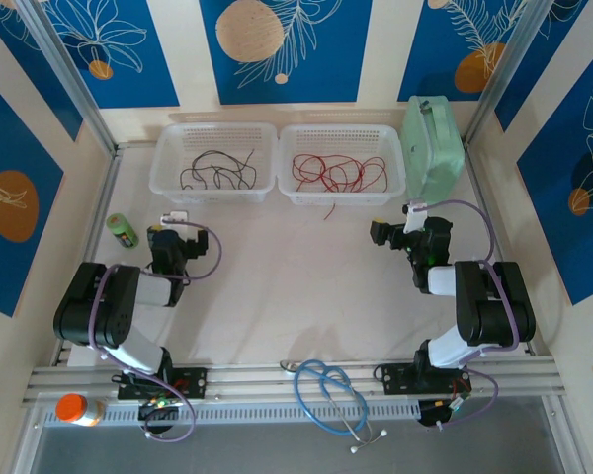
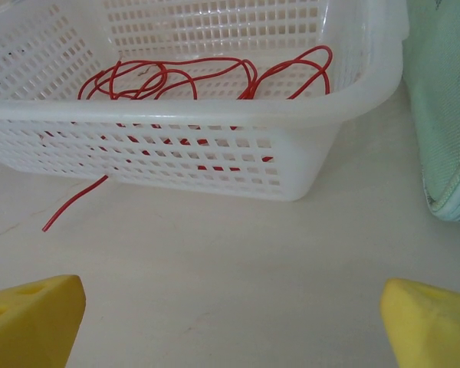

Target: Untangle the cables

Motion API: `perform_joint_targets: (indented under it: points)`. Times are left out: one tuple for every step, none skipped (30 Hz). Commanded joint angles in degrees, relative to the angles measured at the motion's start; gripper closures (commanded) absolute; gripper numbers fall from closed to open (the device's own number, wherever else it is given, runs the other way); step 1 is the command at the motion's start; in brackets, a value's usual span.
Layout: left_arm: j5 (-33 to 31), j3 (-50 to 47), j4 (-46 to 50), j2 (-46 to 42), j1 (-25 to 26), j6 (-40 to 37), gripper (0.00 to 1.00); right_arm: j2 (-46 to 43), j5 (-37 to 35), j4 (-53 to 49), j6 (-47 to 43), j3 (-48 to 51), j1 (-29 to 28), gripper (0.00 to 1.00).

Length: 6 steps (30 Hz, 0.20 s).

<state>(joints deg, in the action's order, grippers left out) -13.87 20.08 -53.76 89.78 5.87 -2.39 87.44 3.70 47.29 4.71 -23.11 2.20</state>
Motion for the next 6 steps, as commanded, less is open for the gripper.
perform_joint_targets:
  points:
    - [1.9,0.7,-2.0,0.1,-0.7,1.3,0.0,-0.4,0.0,0.0,-0.1,-0.2,-0.6,0.01]
    - [1.9,0.6,-2.1,0.1,-0.7,1.3,0.0,-0.4,-0.4,-0.1,-0.1,-0.2,-0.8,0.01]
    - [1.9,0.6,-2.1,0.0,-0.7,1.3,0.0,-0.4,-0.5,-0.2,-0.1,-0.2,-0.8,0.01]
    - [1.9,0.5,-2.4,0.0,-0.7,1.1,0.0,-0.4,-0.5,-0.1,-0.1,-0.3,-0.8,0.01]
    - [2.0,0.4,-2.4,0.0,-0.7,1.2,0.0,-0.4,-0.5,-0.2,-0.1,-0.3,-0.8,0.01]
    - [2.0,0.3,-2.5,0.0,-0.7,1.1,0.0,-0.5,-0.5,-0.2,-0.1,-0.3,-0.8,0.01]
